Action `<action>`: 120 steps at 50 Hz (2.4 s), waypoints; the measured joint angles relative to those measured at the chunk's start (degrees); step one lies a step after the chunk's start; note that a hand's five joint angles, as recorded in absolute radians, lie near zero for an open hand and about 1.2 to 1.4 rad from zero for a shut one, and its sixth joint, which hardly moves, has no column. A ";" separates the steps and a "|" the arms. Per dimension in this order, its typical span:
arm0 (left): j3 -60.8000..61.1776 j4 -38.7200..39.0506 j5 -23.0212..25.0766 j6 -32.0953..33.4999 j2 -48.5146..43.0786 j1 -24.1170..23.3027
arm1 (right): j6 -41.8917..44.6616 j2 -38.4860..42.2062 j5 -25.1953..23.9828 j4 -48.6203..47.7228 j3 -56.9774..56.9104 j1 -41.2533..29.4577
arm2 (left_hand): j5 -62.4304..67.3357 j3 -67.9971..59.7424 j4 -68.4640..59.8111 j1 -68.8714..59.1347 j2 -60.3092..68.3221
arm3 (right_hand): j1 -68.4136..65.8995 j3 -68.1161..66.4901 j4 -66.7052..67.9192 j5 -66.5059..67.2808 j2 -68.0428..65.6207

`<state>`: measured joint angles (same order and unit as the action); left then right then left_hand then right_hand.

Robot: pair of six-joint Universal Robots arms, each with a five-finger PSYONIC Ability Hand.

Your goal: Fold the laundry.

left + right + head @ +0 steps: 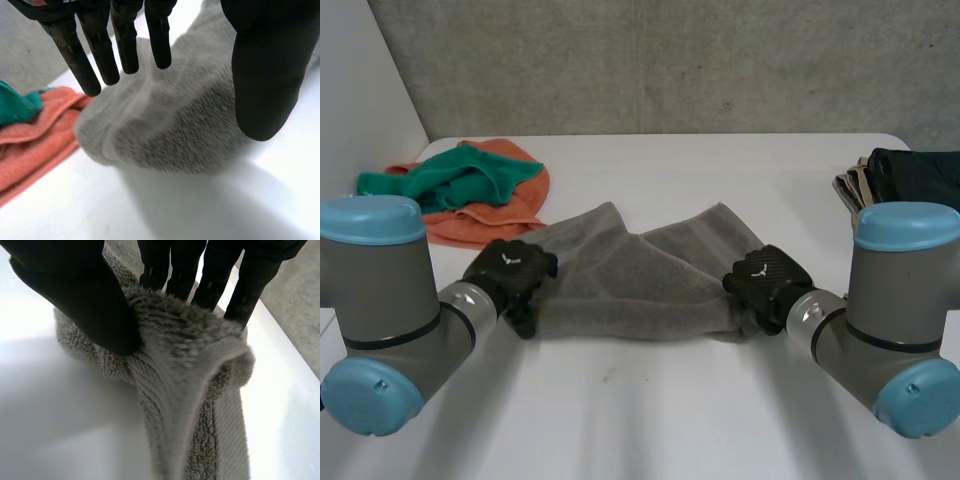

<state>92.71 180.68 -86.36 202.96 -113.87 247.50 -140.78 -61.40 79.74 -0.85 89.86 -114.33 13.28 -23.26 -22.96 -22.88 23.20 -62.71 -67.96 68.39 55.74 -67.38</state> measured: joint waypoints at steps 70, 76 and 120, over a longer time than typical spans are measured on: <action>-34.90 -17.18 1.28 10.42 -22.46 -4.41 | 0.68 2.50 -2.07 0.68 -10.06 -1.17 | 41.89 -44.74 -45.55 -41.60 44.78 | 0.00 -0.04 0.15 0.00 0.00; -41.95 -1.66 -6.61 12.26 -19.92 -4.86 | -1.38 4.46 -0.61 -9.45 -21.70 -2.65 | 41.89 -44.76 -45.70 -41.60 44.78 | 0.00 -0.26 0.17 0.81 0.00; 8.00 16.56 -9.30 5.96 -1.13 -8.85 | 2.54 3.87 -6.81 -15.79 1.04 -0.04 | 0.78 -0.80 -1.11 1.10 0.57 | 28.79 34.43 -34.92 -32.49 34.00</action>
<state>100.71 197.24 -95.66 208.93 -115.01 238.65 -138.24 -57.53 72.93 -16.63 90.90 -114.37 14.06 -24.05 -24.07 -21.78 23.77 -33.92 -33.53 33.46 23.26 -33.39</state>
